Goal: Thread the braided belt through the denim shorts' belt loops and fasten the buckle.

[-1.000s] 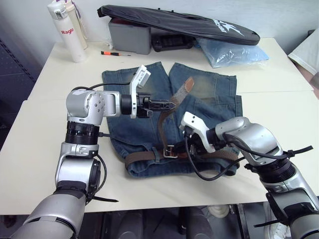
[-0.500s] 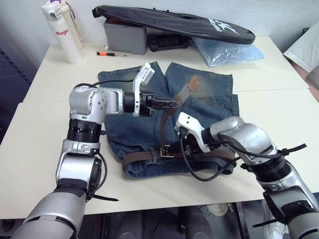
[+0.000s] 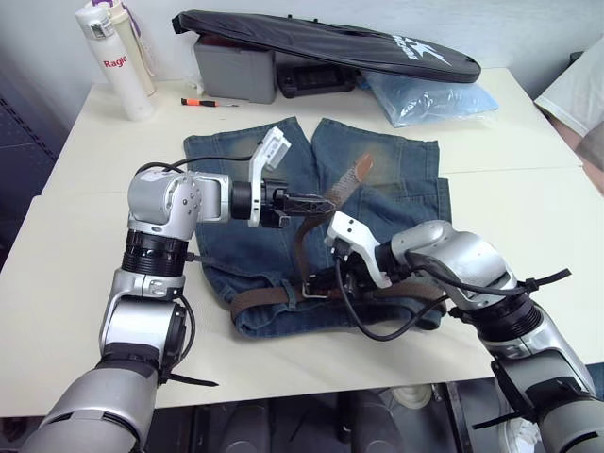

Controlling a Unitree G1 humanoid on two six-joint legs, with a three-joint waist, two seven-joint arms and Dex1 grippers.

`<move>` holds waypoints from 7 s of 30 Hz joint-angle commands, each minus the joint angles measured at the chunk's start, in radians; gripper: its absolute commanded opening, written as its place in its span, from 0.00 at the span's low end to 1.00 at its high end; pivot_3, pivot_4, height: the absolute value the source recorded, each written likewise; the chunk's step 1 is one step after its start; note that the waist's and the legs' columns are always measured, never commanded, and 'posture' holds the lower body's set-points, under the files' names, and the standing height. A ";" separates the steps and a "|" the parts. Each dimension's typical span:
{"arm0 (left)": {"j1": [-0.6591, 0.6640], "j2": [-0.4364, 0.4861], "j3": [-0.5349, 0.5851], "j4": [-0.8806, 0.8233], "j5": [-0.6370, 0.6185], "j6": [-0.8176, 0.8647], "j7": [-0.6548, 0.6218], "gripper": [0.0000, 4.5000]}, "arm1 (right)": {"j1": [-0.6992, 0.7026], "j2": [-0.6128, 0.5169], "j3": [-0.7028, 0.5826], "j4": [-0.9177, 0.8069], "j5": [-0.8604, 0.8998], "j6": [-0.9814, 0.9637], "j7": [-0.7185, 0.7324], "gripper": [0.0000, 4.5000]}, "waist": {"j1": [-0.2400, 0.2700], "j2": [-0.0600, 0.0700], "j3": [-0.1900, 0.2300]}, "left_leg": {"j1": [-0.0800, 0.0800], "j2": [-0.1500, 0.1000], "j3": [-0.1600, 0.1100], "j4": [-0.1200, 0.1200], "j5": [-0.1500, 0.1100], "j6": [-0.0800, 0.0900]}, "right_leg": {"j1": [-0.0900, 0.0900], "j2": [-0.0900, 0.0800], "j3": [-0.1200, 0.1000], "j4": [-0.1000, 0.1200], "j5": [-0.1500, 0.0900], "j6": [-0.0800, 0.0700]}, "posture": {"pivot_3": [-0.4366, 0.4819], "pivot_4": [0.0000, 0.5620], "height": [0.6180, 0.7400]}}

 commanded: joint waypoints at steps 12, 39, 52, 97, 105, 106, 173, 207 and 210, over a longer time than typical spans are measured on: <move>-0.091 -0.012 -0.013 0.046 -0.006 -0.075 -0.033 0.00 | -0.031 -0.020 0.192 0.133 -0.121 -0.112 0.012 0.01 | 0.000 0.000 0.000 | 0.002 0.000 0.000 0.002 0.000 0.000 | 0.002 0.000 0.001 0.003 0.000 0.000 | 0.48 0.27 1.00; -0.582 -0.408 0.035 1.058 0.351 -0.858 0.030 0.00 | -0.018 -0.083 0.402 -0.157 -0.281 -0.024 0.041 0.01 | 0.028 -0.001 0.000 | 0.001 -0.001 0.000 0.015 -0.001 0.003 | 0.004 -0.001 0.001 0.009 0.001 0.001 | 0.48 0.27 1.00; -0.586 -0.429 0.070 1.096 0.441 -0.905 -0.039 0.00 | -0.033 -0.075 0.364 -0.149 -0.260 -0.055 0.086 0.01 | 0.029 -0.001 0.000 | 0.000 -0.002 0.000 0.015 -0.002 0.004 | 0.004 -0.002 0.001 0.007 0.002 0.003 | 0.48 0.27 1.00; 0.018 0.158 -0.316 0.121 0.646 -1.224 -0.518 0.00 | 0.315 -0.307 -0.133 -0.514 -0.135 -0.218 -0.131 0.80 | 0.026 0.000 0.002 | -0.004 -0.002 0.002 0.014 -0.004 0.007 | 0.000 -0.002 0.002 0.003 0.002 0.003 | 0.48 0.27 1.00; 0.038 0.196 -0.322 0.119 0.703 -1.284 -0.452 0.00 | 0.327 -0.251 -0.067 -0.458 -0.207 -0.260 -0.211 0.80 | 0.025 0.000 0.002 | -0.004 -0.002 0.004 0.015 -0.004 0.008 | 0.000 -0.002 0.004 0.003 0.003 0.004 | 0.48 0.27 1.00; 0.042 0.202 -0.322 0.118 0.707 -1.291 -0.445 0.00 | 0.327 -0.244 -0.068 -0.455 -0.208 -0.253 -0.223 0.80 | 0.025 0.000 0.002 | -0.004 -0.002 0.004 0.015 -0.004 0.008 | 0.000 -0.002 0.003 0.003 0.003 0.004 | 0.48 0.27 1.00; -0.019 0.100 -0.350 0.032 0.654 -1.117 -0.364 0.69 | 0.127 -0.146 -0.139 -0.282 -0.149 -0.237 -0.249 0.00 | 0.024 0.000 0.002 | -0.003 -0.002 0.005 0.016 -0.005 0.009 | 0.000 -0.002 0.005 0.004 0.003 0.004 | 0.48 0.27 1.00; -0.024 0.125 -0.338 0.148 0.673 -1.189 -0.342 0.00 | 0.296 -0.198 -0.102 -0.436 -0.128 -0.240 -0.246 0.99 | 0.025 0.000 0.002 | -0.003 -0.002 0.006 0.017 -0.005 0.010 | 0.000 -0.002 0.006 0.005 0.003 0.004 | 0.48 0.27 1.00; -0.025 0.127 -0.337 0.150 0.672 -1.191 -0.343 0.00 | 0.293 -0.181 -0.091 -0.425 -0.139 -0.235 -0.264 0.99 | 0.025 0.000 0.002 | -0.003 -0.002 0.006 0.017 -0.005 0.010 | 0.000 -0.002 0.006 0.005 0.003 0.004 | 0.48 0.27 1.00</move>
